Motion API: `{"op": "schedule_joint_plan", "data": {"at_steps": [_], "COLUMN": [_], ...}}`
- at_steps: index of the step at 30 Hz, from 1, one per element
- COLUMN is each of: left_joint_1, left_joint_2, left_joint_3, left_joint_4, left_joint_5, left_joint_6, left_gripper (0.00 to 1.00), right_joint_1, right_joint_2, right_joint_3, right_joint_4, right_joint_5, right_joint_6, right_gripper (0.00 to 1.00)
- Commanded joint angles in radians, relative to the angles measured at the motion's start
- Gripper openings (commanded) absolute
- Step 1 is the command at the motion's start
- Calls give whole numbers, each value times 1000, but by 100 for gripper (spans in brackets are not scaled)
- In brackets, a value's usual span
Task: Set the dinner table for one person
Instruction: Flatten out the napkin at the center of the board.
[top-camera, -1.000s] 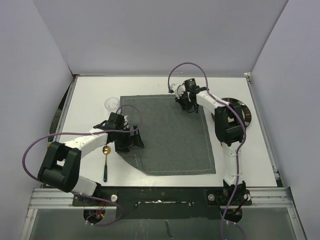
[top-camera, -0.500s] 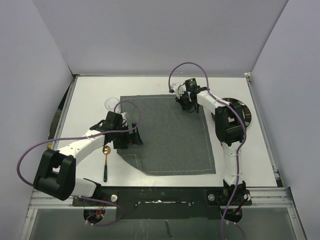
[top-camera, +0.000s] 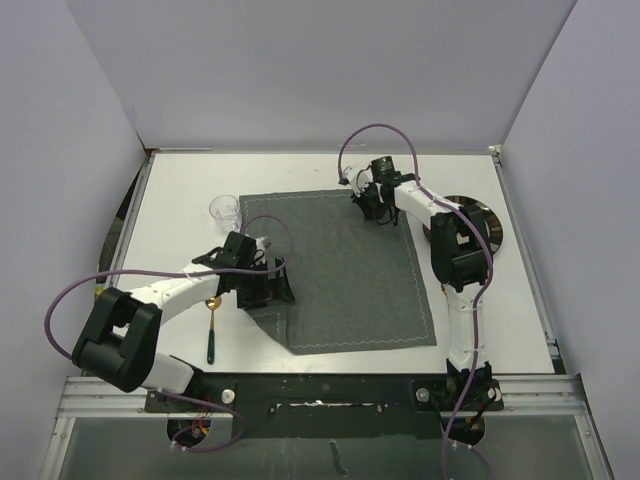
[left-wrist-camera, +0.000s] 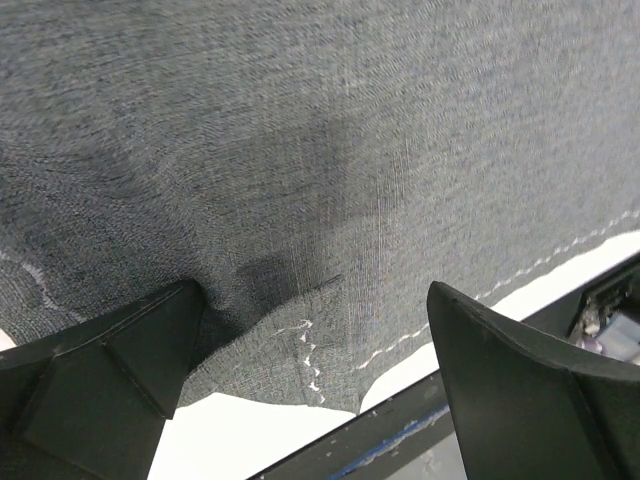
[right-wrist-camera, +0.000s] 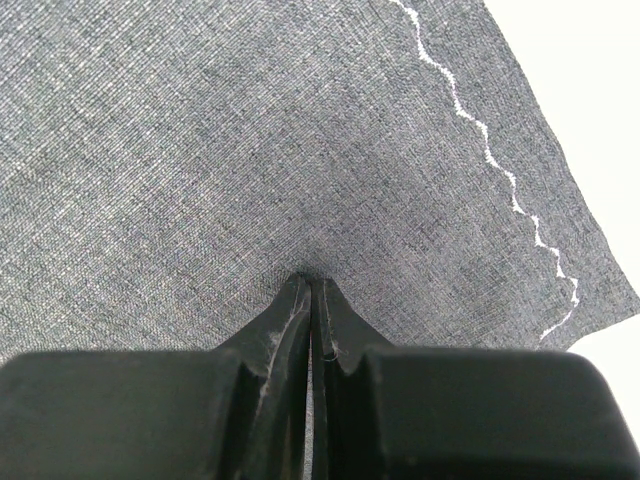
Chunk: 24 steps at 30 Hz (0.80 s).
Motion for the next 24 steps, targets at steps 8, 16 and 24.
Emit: {"op": "schedule_joint_plan", "data": {"at_steps": [8, 16, 24], "left_joint_1": [-245, -351, -356], "left_joint_2": [-206, -511, -639], "left_joint_3": [-171, -223, -203], "left_joint_4": [-171, -383, -385], "left_joint_5": [163, 130, 18], "left_joint_6": [-260, -441, -503], "left_gripper": [98, 98, 98], "right_joint_1": [-13, -22, -23], "right_joint_2": [70, 78, 89], "right_joint_3": [-7, 4, 12], "right_joint_4": [-40, -40, -45], "right_joint_5": [7, 22, 23], "right_joint_6": [14, 15, 20], "right_gripper": [0, 0, 0]}}
